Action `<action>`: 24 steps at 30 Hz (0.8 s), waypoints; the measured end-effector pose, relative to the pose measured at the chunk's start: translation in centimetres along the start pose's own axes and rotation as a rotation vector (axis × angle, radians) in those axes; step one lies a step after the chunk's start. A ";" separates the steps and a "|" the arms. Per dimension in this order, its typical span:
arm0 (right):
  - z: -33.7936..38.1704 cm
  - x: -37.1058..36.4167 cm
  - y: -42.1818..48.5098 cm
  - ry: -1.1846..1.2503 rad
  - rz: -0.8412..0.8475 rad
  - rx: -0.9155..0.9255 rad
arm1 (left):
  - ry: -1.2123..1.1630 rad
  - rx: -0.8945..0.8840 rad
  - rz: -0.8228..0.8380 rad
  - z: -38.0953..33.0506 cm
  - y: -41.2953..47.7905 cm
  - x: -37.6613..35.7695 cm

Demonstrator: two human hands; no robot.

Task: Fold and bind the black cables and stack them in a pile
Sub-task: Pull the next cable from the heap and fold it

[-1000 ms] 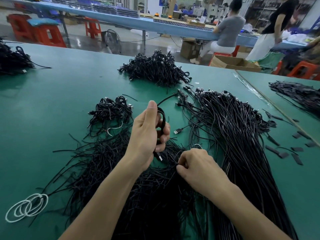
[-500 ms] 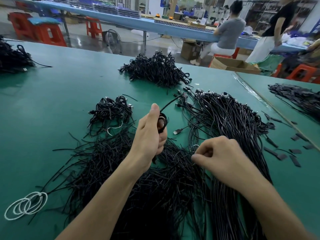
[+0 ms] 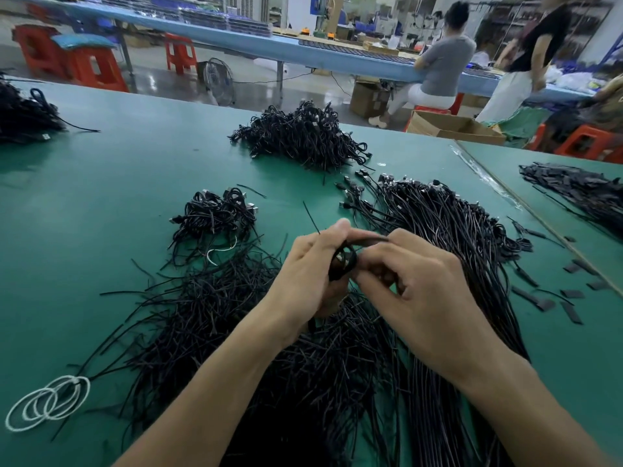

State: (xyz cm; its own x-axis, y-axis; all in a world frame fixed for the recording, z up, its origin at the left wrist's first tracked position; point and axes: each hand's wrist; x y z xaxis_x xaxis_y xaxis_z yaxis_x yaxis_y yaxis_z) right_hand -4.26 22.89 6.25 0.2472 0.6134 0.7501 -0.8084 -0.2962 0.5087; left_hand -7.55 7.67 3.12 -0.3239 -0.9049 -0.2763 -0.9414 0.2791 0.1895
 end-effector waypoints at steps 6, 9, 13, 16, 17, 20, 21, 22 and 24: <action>0.0 -0.6 -1.1 -0.264 -0.028 0.130 | 0.027 0.006 -0.167 0.8 0.1 -0.5; -0.1 -0.6 -1.1 -0.382 -0.033 0.199 | 0.129 0.000 -0.216 1.3 0.2 -0.8; 0.5 -0.4 -0.8 -0.510 0.035 0.295 | 0.218 -0.013 -0.231 1.7 0.1 -0.6; 1.0 -0.6 -0.6 -0.603 0.110 0.376 | 0.112 0.049 -0.159 1.8 0.1 -0.4; 1.0 -0.6 -0.5 -0.615 0.125 0.387 | 0.060 0.096 -0.118 1.7 0.0 -0.5; 0.9 -0.1 -0.4 -0.497 0.089 0.340 | -0.017 0.162 -0.067 1.5 -0.2 -1.0; 0.8 0.0 -0.7 -0.402 0.049 0.295 | -0.023 0.156 -0.092 1.5 -0.2 -1.1; 0.9 -0.1 -1.1 -0.304 0.007 0.232 | -0.025 0.152 -0.125 1.4 -0.1 -1.1; 0.9 -0.4 -1.7 -0.135 -0.054 0.037 | -0.043 0.159 -0.177 1.1 0.0 -1.1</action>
State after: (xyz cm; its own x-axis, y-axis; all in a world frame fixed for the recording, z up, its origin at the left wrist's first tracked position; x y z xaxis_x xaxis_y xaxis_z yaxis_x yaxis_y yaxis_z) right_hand -2.45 22.50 5.48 0.3613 0.5257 0.7701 -0.7726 -0.2936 0.5629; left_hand -7.34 9.01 2.37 -0.1530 -0.9307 -0.3322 -0.9857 0.1676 -0.0154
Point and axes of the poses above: each hand's wrist, its own y-axis towards the middle knuckle, its own x-axis out of the back of the hand, z = x × y, and after that the axes turned 4 degrees about -x, right-handed
